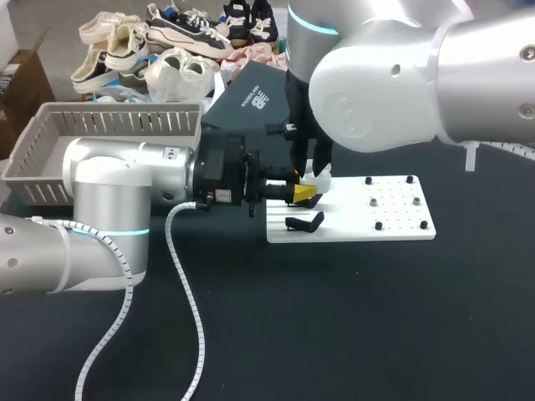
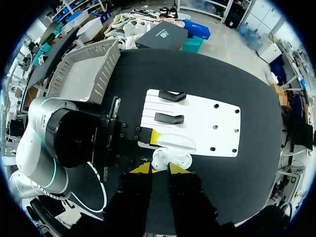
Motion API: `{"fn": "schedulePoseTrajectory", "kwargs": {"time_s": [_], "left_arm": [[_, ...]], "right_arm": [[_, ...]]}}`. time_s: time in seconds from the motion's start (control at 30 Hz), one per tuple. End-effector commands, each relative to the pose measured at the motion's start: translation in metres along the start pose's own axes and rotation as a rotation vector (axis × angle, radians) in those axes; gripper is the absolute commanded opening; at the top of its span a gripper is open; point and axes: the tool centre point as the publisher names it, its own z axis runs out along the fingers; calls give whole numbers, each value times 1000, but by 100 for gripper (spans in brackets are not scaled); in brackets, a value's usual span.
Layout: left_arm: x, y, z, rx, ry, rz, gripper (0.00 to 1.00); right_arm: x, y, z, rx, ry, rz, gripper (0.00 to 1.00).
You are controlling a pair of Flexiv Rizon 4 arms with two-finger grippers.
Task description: Pick up each earbud case from the left stands, insert the matching earbuds, close the lid, and place the case in the box.
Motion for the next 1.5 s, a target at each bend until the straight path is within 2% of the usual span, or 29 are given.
{"fn": "schedulePoseTrajectory", "kwargs": {"time_s": [0.03, 0.23, 0.27, 0.3, 0.33, 0.43, 0.87, 1.0, 1.17, 1.27, 1.4, 1.5], "left_arm": [[-1, 0, 0, 1, -1, 1, 0], [-1, 0, 0, 1, -1, 1, 0], [-1, 0, 0, 1, -1, 1, 0], [-1, 0, 0, 1, -1, 1, 0], [-1, 0, 0, 1, -1, 1, 0], [-1, 0, 0, 1, -1, 1, 0], [-1, 0, 0, 1, -1, 1, 0], [-1, 0, 0, 1, -1, 1, 0], [-1, 0, 0, 1, -1, 1, 0], [-1, 0, 0, 1, -1, 1, 0], [-1, 0, 0, 1, -1, 1, 0], [-1, 0, 0, 1, -1, 1, 0]], "right_arm": [[-4, 0, 4, 2, 11, 2, 0], [-6, -2, 5, 8, 19, 8, 0], [-7, -2, 5, 10, 19, 10, 8], [-7, -2, 5, 12, 20, 11, 22], [-8, -2, 5, 12, 20, 11, 29], [-8, -1, 5, 15, 21, 7, 38], [-5, -2, -6, 29, 3, 10, 49], [-1, -3, -15, 41, -5, 16, 60], [5, -9, -26, 43, -6, 23, 64], [10, -14, -31, 43, -5, 24, 70], [14, -24, -33, 51, 0, 31, 85], [17, -31, -31, 55, 10, 45, 89]]}}
